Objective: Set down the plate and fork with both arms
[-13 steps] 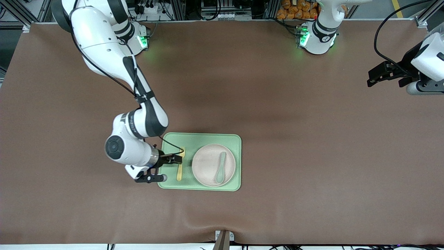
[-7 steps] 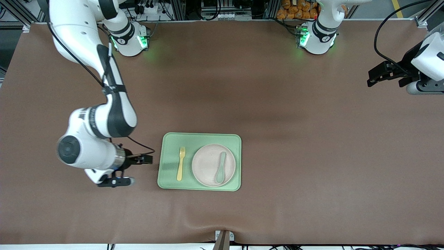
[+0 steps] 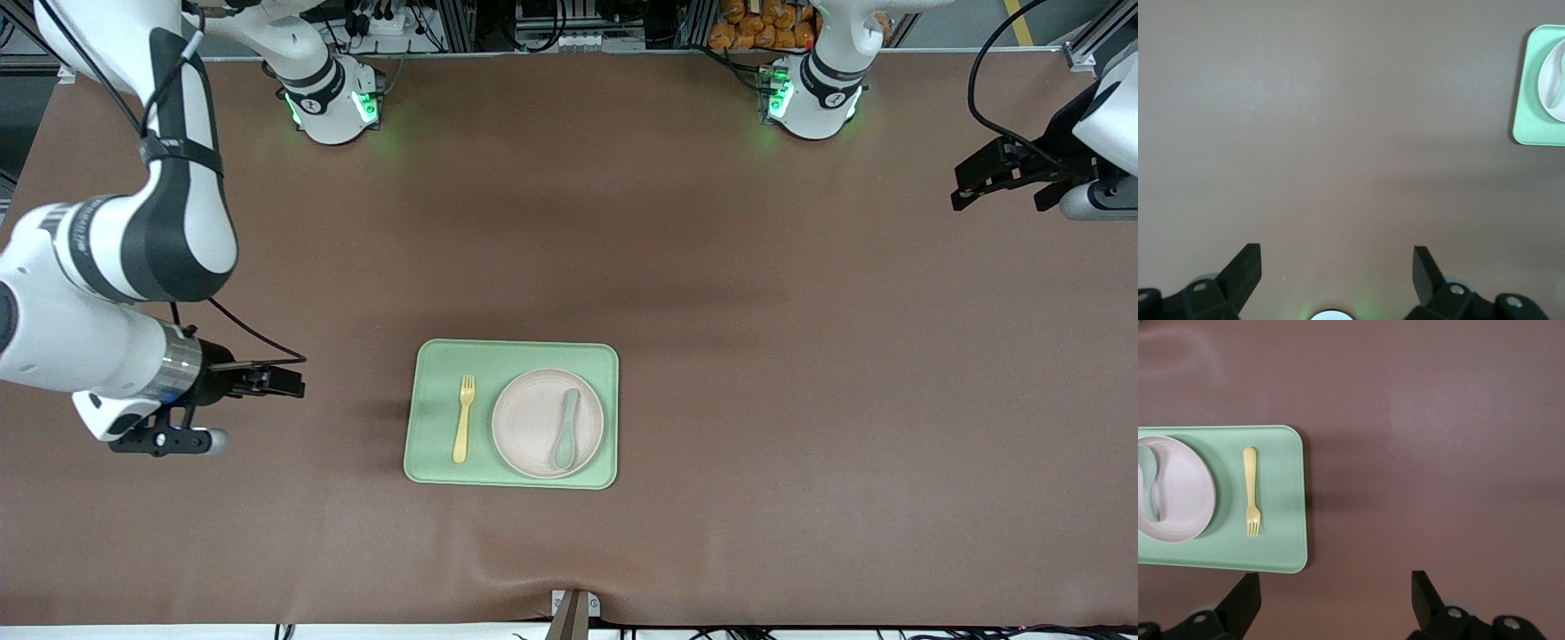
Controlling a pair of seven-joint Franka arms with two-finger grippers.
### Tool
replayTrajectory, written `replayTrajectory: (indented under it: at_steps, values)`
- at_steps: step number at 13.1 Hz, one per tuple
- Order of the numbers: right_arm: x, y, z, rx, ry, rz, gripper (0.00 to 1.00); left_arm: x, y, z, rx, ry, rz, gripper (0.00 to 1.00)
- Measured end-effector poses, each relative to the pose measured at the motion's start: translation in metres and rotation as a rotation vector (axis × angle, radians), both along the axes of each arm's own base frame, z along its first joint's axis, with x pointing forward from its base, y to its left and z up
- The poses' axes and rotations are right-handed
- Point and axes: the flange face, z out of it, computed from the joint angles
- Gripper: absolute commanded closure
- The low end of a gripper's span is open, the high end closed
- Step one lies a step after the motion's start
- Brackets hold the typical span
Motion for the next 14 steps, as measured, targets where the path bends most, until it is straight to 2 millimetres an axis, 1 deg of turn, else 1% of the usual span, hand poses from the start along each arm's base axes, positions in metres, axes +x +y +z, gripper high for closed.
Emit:
replayTrajectory:
  at_steps: [1,5,7,9,10,12,14]
  values:
    - [-0.001,-0.002,0.002,0.0,0.004,-0.001,0.0,-0.001,0.001,0.002,0.004,-0.004,0.002,0.0]
    - [-0.002,-0.003,0.002,-0.002,0.012,-0.003,0.0,-0.005,0.004,0.009,0.028,-0.021,0.003,0.0]
    - [-0.002,-0.015,0.004,-0.012,0.008,-0.015,0.0,-0.005,0.001,0.009,0.029,-0.023,-0.002,0.0]
    - [-0.001,-0.035,0.01,-0.025,-0.005,-0.001,0.0,-0.005,-0.001,0.009,0.029,-0.024,-0.006,0.0]
    - [-0.003,-0.048,0.017,-0.026,-0.009,0.005,0.0,-0.005,-0.002,0.009,0.029,-0.024,-0.007,0.0]
    - [-0.01,-0.077,0.033,-0.01,-0.005,-0.016,0.0,-0.005,-0.003,0.009,0.029,-0.024,-0.009,0.0]
    - [-0.019,-0.105,0.042,0.02,0.031,-0.038,0.0,-0.005,-0.003,0.009,0.029,-0.024,-0.01,0.0]
